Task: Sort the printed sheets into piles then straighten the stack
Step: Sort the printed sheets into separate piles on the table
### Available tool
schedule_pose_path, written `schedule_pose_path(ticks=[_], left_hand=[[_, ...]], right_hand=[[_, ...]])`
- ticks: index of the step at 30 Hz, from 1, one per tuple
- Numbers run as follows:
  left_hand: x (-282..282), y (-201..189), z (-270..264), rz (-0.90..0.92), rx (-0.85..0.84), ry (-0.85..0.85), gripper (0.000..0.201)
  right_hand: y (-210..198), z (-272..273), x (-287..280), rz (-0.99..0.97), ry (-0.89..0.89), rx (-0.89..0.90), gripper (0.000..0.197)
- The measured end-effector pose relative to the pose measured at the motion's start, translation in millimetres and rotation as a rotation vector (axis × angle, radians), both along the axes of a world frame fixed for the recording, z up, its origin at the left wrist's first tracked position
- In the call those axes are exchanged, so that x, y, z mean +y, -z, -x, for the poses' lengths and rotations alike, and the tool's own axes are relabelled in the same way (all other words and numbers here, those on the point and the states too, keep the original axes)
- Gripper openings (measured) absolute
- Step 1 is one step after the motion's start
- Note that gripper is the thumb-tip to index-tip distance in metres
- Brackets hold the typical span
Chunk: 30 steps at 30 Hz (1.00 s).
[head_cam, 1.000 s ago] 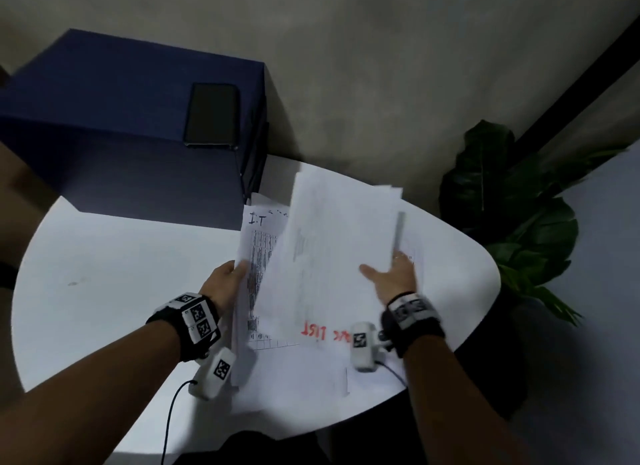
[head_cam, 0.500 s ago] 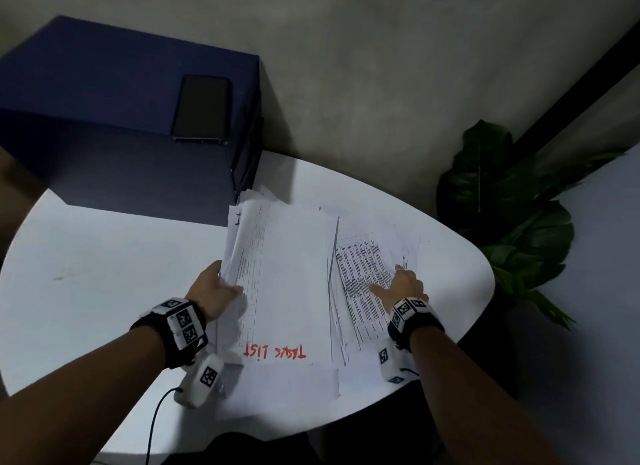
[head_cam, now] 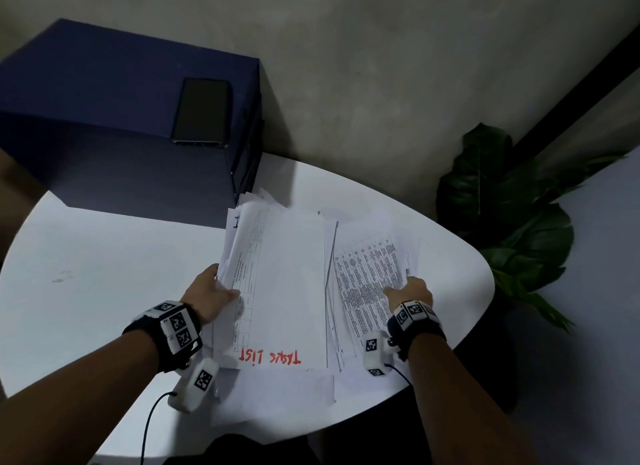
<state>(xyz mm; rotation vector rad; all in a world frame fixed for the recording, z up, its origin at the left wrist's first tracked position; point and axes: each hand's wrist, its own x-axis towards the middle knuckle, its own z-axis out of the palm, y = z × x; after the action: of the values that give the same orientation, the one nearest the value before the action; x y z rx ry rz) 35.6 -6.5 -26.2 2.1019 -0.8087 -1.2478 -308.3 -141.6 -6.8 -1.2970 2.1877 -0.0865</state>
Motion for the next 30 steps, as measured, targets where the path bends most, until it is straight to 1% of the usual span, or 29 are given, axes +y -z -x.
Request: schedule_pose_path(ticks=[2,5,10,13,16,18,20,23,25,27,28,29,30], left_hand=[[-0.4,-1.0,1.6,-0.001,-0.008,0.005,0.028],[-1.3,-3.2,2.9,-0.005,-0.013,0.013,0.029],[-3.2,-3.1,4.1,-0.007,-0.05,0.033,0.031],[-4.0,-3.9,6.0,0.003,-0.07,0.045,0.032],[-4.8,-2.6,6.2,0.005,-0.077,0.06,0.032],[-5.2,-2.7,6.1,-0.001,-0.076,0.069,0.034],[-5.6,-3.5,6.3,-0.009,-0.066,0.083,0.037],[-6.5,-5.4,6.4,-0.023,-0.048,0.134,0.045],[-7.6,-5.2,5.4,-0.029,-0.038,0.159,0.049],[-9.1,-5.0,6.5,-0.025,-0.032,0.169,0.051],[-10.3,-5.8,8.2,-0.021,-0.027,0.167,0.051],[-12.0,-4.8,10.4,-0.01,-0.014,0.168,0.052],[-13.0,-2.4,11.9,-0.007,-0.002,0.163,0.052]], right_hand=[[2.2,5.8,4.0,0.002,-0.032,0.05,0.064],[5.6,4.9,8.9,-0.007,-0.089,0.045,0.068],[0.3,3.2,14.2,0.197,-0.03,0.06,0.052],[-7.5,-3.0,19.2,0.269,-0.05,0.129,0.05],[-13.8,-6.7,21.6,0.308,-0.084,0.147,0.038],[-18.8,-7.0,21.9,0.26,-0.087,0.107,0.033],[-31.0,-3.6,21.3,0.254,-0.066,0.051,0.029],[-63.3,14.1,8.1,0.403,-0.058,0.043,0.028],[-94.1,28.9,-1.9,0.6,-0.039,0.01,0.025],[-126.4,38.4,-7.7,0.776,0.025,-0.109,0.02],[-136.7,40.6,-9.8,0.808,0.064,-0.199,0.019],[-142.5,40.5,-10.4,0.805,0.091,-0.284,0.019],[-142.4,37.2,-10.4,0.768,0.102,-0.328,0.019]])
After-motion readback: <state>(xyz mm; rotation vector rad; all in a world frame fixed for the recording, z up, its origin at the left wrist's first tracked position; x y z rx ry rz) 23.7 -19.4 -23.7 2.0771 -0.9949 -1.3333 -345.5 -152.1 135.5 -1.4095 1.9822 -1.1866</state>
